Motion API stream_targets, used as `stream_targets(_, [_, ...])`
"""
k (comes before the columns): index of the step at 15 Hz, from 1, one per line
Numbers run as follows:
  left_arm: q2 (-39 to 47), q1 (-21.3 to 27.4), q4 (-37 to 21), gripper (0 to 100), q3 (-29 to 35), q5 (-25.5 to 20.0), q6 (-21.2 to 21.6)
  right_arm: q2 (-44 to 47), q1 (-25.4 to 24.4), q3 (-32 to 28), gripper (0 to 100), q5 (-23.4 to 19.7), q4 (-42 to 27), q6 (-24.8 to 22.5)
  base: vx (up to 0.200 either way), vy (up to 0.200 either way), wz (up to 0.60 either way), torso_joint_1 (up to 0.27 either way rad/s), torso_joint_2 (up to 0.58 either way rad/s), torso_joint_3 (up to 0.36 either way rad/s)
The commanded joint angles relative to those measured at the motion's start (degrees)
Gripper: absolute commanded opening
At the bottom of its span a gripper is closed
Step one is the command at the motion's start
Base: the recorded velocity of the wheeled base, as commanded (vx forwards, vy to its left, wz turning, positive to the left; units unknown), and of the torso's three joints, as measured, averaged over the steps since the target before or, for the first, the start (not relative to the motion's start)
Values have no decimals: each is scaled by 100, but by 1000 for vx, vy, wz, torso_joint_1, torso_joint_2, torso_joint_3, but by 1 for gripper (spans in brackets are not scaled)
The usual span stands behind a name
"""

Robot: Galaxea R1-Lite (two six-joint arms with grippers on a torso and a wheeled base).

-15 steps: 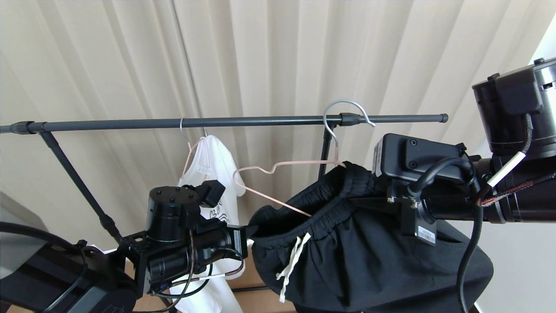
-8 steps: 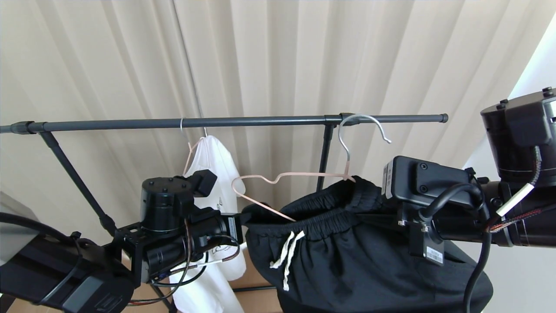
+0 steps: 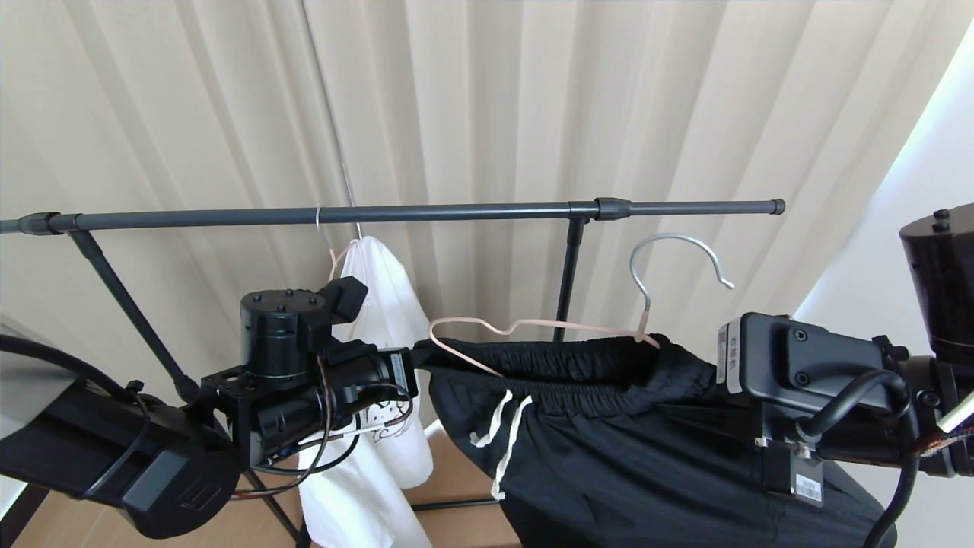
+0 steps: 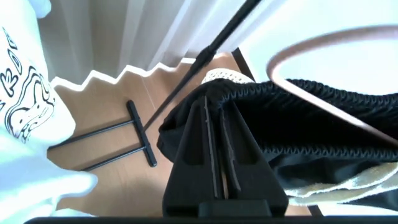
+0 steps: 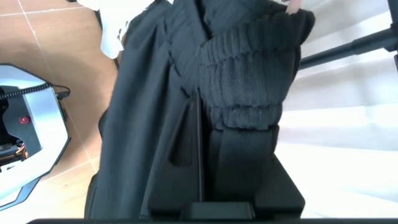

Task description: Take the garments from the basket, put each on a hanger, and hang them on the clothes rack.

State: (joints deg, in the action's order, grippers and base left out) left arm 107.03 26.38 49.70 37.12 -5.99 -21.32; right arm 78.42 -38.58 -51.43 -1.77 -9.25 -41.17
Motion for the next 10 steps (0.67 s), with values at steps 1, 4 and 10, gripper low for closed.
stream_targets(1, [19,-45,-4,0,173,10,-4,-73,0,204,0,10,-6,-5,0,0,0,0,0,0])
stream_targets(4, [19,-98,-206,0,375,10,14,-64,0,415,0,19,-6,-14,0,0,0,0,0,0])
stream_targets(10, [19,-124,-224,0,463,10,278,33,0,538,0,27,-50,-23,0,0,0,0,0,0])
